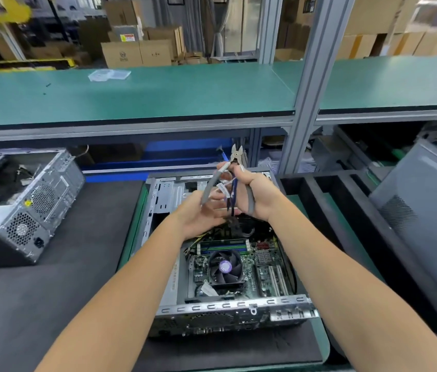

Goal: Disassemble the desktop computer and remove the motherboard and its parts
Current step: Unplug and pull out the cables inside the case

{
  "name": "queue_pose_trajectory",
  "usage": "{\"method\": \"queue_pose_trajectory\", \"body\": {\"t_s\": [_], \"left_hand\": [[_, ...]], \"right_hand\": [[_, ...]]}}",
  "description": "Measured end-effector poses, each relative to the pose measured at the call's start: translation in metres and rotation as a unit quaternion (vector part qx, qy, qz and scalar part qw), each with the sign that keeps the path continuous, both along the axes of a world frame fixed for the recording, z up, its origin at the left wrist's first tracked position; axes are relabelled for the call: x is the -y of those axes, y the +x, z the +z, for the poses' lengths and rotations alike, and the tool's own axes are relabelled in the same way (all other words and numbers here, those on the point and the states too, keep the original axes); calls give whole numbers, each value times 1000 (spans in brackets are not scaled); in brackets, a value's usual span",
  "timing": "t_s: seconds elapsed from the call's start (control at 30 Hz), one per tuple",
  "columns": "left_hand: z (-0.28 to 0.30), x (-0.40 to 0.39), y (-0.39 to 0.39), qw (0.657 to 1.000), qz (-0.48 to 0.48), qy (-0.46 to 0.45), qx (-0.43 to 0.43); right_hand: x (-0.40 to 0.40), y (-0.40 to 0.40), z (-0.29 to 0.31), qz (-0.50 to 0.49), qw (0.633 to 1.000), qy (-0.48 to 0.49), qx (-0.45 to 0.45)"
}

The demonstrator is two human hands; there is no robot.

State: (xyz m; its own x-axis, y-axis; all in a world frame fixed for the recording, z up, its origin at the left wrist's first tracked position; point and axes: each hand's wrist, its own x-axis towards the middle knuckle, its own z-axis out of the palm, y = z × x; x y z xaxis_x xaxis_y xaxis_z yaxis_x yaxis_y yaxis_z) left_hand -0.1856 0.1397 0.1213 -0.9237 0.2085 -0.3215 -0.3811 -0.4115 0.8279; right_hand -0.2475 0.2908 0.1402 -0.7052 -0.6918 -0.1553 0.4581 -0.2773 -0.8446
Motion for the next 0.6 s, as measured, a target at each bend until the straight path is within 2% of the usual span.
{"method": "queue_pose_trajectory", "body": {"t_s": [0.13, 0.3, 0.43, 0.5, 0.6], "left_hand": [[-11, 11, -13, 995, -69, -46, -49], [-18, 15, -28, 985, 1, -150, -82], [-24, 35, -32, 970, 28, -234, -58], [-25, 41, -33, 962, 49, -265, -44], [-25, 41, -37, 934, 99, -340, -54]], "right_hand": [[14, -4, 2, 28, 999, 18, 2], [20, -5, 9, 25, 994, 92, -47], [4, -18, 11, -14, 986, 160, -54], [-3, -25, 9, -17, 989, 144, -24], [-3, -25, 4, 53, 992, 115, -12]]}}
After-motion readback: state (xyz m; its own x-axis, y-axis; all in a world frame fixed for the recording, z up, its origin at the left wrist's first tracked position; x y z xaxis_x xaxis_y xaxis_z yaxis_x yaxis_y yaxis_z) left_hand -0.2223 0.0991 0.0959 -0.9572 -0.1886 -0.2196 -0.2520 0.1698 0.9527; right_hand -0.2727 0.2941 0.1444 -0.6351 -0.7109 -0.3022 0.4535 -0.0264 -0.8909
